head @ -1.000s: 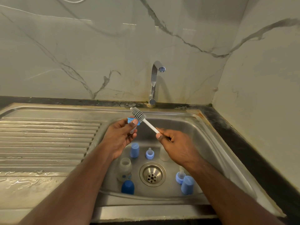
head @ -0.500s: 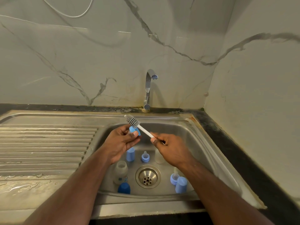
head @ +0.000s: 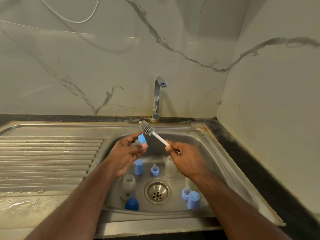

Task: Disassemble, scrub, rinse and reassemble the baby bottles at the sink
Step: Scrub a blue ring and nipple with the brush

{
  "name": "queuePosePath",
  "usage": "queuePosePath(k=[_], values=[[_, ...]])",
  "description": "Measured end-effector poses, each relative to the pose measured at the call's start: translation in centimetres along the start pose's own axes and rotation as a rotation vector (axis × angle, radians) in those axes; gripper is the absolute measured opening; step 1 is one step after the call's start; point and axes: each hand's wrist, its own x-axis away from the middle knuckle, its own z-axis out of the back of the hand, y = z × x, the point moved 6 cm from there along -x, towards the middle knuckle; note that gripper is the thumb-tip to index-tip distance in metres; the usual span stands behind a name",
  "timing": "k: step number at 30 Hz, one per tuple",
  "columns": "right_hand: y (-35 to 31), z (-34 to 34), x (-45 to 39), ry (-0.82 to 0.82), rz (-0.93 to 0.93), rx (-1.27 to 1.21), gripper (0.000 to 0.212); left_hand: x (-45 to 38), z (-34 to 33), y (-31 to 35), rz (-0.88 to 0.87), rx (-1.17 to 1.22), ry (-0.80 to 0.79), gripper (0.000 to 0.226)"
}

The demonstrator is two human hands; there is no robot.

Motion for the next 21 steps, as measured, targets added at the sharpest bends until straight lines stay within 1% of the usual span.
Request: queuePosePath(k=[2,4,5,9,11,14,18,19,21], values=[[-0.4,-0.1,0.1,-0.004,0.032,-0.061,0.037,0.0,0.2,0.2,-0.009,-0.009,0.035,0.037],[-0.7,-0.4,0.3,-0.036,0.052,-0.028,0.036,-0.1,0.4,0.3,-0.017,0.011,0.042,0.025],[-0.8,-0.5,0.3,-0.030,0.052,0.006,0.036,-0.2,0.4,0.3,-0.022,0.015,0.033,0.023],[-1.2,-0.2,0.1,0.016,0.053,0.131,0.038,-0.3,0.9,0.4,-0.046,-0.040,0.036,0.030],[-1.2,0.0,0.1,0.024,0.069,0.125,0.038,-0.3,0.8,0.3,-0.052,-0.072,0.032,0.031],[-1.1,-0.2,0.2,-0.018,0.061,0.108,0.037,-0.1,1.1,0.4,-0.049,-0.087,0.044,0.029],[-0.4,1.0,-0.5,0.015,0.017,0.204,0.038,0.1,1.3,1.1,-0.060,-0.101,0.013,0.032],[-0.2,1.3,-0.5,0.026,0.003,0.215,0.038,0.2,1.5,1.0,-0.057,-0.159,0.005,0.033],[0.3,2.1,-0.7,0.074,-0.007,0.215,0.034,0.2,1.8,0.4,-0.031,-0.354,-0.007,0.039]])
